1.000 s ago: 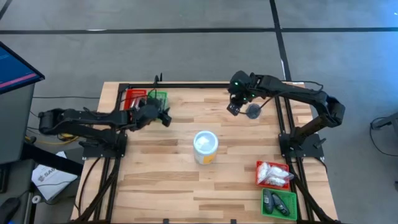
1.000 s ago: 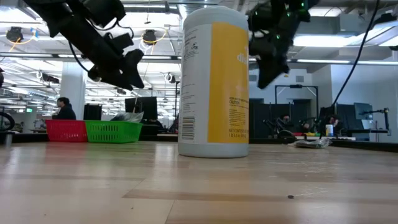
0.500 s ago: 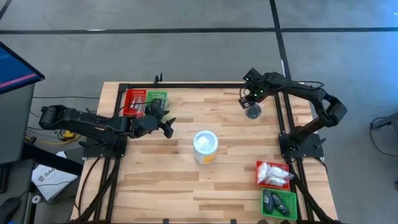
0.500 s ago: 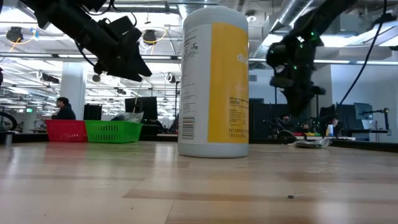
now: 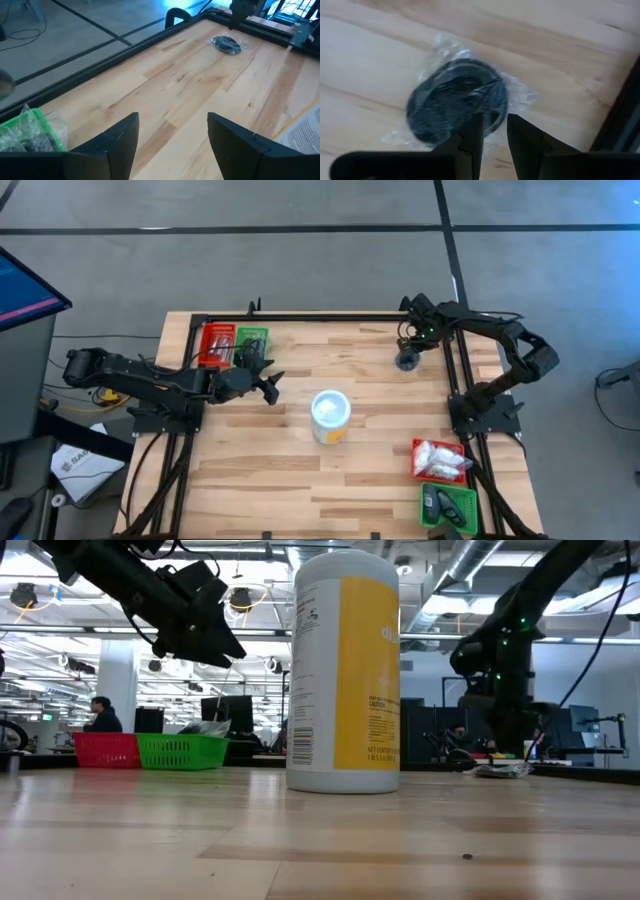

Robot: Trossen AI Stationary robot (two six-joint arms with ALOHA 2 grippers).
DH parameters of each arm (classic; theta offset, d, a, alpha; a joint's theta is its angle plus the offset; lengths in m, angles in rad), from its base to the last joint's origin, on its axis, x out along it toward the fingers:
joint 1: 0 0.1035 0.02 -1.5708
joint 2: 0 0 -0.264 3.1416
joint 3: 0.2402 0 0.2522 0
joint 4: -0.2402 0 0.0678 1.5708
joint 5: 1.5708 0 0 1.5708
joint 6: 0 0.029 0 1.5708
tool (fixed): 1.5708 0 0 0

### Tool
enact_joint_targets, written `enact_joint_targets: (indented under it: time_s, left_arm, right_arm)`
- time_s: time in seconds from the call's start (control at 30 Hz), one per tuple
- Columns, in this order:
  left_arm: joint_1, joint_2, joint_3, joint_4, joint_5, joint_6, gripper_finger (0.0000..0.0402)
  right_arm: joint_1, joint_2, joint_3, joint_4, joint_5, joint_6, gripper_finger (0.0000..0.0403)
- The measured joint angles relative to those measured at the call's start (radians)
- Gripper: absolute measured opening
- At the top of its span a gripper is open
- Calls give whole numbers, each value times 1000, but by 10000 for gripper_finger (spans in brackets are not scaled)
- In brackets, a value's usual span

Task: Pick & Place Travel size toiletries
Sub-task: Put the black hairbrush into the top green basket

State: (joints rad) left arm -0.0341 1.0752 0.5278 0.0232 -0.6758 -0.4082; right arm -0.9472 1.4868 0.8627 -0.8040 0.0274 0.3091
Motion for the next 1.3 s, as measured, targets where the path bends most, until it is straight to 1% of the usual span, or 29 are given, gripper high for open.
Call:
enact_joint_targets:
  time_s: [0.23,0.6,0.7,0.93,1.03,1.17,1.3]
  left_arm:
    - [0,0,0,3,0,0,227]
    - [0,0,0,6,0,0,227]
    - [0,0,0,8,0,0,227]
    - [0,0,0,9,0,0,227]
    - [0,0,0,9,0,0,227]
    - [0,0,0,11,0,0,227]
    - [0,0,0,16,0,0,227]
  right_arm:
    - [-43,0,-24,31,0,-20,77]
    - [-44,0,-24,32,0,-21,82]
    - [-44,0,-24,32,0,-21,100]
    - [-43,0,-24,37,3,-2,169]
    - [-43,0,-24,41,4,12,190]
    - [-42,8,-26,68,24,79,200]
    - [-42,8,-27,64,26,84,195]
